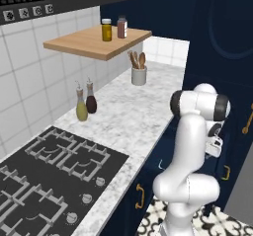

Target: Take a straw from the drawer in front and place it inside the glass cup on the dining counter.

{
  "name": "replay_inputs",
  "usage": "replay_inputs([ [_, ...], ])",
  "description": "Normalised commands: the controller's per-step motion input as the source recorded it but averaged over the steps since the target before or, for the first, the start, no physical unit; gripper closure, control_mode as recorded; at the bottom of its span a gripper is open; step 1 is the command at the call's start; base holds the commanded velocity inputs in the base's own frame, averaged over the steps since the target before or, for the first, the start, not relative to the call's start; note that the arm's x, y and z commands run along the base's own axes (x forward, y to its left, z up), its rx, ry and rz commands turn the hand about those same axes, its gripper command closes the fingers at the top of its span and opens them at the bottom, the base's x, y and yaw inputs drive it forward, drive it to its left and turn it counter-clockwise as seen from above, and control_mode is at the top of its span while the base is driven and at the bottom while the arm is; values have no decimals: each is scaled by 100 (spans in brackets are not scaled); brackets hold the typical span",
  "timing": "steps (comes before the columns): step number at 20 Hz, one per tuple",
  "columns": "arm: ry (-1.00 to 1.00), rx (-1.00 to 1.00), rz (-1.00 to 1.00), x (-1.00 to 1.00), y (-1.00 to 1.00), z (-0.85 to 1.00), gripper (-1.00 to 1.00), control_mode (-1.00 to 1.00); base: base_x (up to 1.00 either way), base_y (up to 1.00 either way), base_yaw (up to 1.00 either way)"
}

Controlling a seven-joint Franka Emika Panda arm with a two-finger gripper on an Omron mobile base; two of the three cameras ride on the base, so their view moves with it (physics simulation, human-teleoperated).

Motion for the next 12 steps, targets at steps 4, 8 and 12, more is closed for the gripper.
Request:
replay_inputs([
  [4, 4, 1, 0, -46, -57, 0, -100, -100, 0, 0, 0],
  [8, 9, 0, 0, -35, -58, 0, -100, -100, 0, 0, 0],
  [12, 11, 0, 0, -35, -59, 0, -100, -100, 0, 0, 0],
])
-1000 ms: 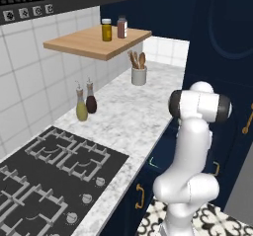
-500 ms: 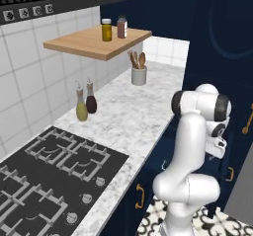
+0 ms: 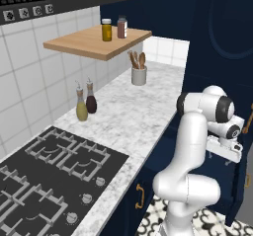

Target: Take a straw from the drawer in front and place it inside the glass cup on the dining counter.

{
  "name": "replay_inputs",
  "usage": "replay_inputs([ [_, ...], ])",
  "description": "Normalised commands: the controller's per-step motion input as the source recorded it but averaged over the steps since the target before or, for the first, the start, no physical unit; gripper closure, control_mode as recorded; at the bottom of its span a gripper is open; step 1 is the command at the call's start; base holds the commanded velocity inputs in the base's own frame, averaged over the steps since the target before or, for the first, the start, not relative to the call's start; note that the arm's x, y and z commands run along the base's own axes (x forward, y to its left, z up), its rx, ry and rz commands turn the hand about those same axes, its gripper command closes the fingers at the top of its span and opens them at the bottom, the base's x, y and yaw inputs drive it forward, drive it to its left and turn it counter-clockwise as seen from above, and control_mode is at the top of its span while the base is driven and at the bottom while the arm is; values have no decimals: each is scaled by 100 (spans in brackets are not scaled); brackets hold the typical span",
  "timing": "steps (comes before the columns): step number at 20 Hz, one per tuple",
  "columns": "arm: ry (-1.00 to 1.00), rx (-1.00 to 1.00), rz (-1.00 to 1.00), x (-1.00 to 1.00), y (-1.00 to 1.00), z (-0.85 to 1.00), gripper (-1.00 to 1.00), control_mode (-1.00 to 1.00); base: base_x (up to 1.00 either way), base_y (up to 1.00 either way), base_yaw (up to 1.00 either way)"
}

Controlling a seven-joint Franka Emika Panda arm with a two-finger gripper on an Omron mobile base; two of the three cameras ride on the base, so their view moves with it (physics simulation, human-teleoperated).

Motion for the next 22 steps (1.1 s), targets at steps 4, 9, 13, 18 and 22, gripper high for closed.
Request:
replay_inputs([
  [4, 12, 0, 0, -35, -60, 0, -100, -100, 0, 0, 0],
  [9, 13, 0, 0, -34, -63, 0, -100, -100, 0, 0, 0],
  [13, 11, 0, 0, -18, -40, 0, -100, -100, 0, 0, 0],
  [18, 0, 0, 1, 35, 55, 1, -100, -100, 0, 0, 0],
  [22, 6, 0, 2, 57, 97, 0, -100, -100, 0, 0, 0],
])
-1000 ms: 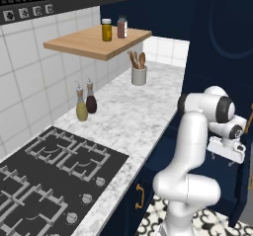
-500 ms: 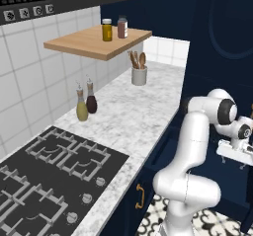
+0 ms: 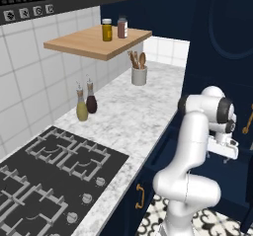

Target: Take a straw from the drawer in front and place it inside the glass cup on the dining counter.

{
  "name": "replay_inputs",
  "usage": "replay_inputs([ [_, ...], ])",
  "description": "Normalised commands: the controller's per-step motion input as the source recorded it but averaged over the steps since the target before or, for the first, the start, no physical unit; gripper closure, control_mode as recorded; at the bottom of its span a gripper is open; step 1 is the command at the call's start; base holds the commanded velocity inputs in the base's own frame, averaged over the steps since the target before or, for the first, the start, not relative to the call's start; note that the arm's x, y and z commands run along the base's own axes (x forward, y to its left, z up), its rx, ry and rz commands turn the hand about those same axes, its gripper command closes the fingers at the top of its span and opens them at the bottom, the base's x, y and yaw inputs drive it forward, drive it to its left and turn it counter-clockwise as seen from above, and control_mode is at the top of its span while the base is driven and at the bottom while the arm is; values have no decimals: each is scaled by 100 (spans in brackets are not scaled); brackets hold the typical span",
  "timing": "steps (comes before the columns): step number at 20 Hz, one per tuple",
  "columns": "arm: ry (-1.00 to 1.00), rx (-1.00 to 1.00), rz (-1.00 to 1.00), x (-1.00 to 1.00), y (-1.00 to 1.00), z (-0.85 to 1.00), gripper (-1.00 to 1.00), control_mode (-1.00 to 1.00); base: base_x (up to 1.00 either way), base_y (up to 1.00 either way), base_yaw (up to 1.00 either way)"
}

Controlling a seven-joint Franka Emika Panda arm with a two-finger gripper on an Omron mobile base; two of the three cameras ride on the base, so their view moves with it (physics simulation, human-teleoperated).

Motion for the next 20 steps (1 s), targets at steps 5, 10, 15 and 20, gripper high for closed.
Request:
replay_inputs([
  [5, 12, -5, 0, 31, 99, 0, -100, -100, 0, 0, 0],
  [10, 8, -6, -2, 4, 86, -3, -100, -100, 0, 0, 0],
  [15, 6, -1, -9, -7, 56, -3, -100, -100, 0, 0, 0],
  [20, 1, 0, -9, 0, 15, -21, -100, -100, 0, 0, 0],
])
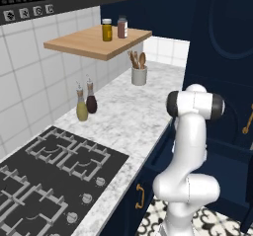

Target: Take a straw from the drawer in front and place it inside the glass cup on the dining counter.

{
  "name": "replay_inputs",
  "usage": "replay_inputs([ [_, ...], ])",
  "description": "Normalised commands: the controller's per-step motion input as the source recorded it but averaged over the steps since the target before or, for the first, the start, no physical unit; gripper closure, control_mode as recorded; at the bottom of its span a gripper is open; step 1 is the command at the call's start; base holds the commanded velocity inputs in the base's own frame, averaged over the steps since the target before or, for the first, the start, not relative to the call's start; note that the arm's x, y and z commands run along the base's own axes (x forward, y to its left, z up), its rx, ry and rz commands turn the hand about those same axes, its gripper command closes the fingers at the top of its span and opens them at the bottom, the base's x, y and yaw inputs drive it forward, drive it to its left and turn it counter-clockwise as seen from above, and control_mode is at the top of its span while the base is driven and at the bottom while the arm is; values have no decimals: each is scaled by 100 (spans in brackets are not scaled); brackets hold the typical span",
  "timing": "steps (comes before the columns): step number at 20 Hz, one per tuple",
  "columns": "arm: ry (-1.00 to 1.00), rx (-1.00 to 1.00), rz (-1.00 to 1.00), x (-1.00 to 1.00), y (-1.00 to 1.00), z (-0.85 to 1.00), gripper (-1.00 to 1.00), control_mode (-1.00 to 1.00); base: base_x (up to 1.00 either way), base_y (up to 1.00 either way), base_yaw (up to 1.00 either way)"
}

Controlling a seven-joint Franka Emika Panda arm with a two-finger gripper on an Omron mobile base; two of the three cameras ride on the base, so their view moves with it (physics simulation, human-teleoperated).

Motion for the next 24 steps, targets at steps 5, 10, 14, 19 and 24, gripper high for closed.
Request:
replay_inputs([
  [5, 0, 0, -6, 0, -8, -16, -100, -100, 0, 0, 0],
  [10, 0, 0, -5, -7, -10, -5, -100, -100, 0, 0, 0],
  [14, 0, 0, -7, -23, -1, -2, -100, -100, 0, 0, 0],
  [19, 0, -1, -8, -12, 0, -17, -100, -100, 0, 0, 0],
  [24, 0, -3, -6, -5, 0, -22, -100, -100, 0, 0, 0],
])
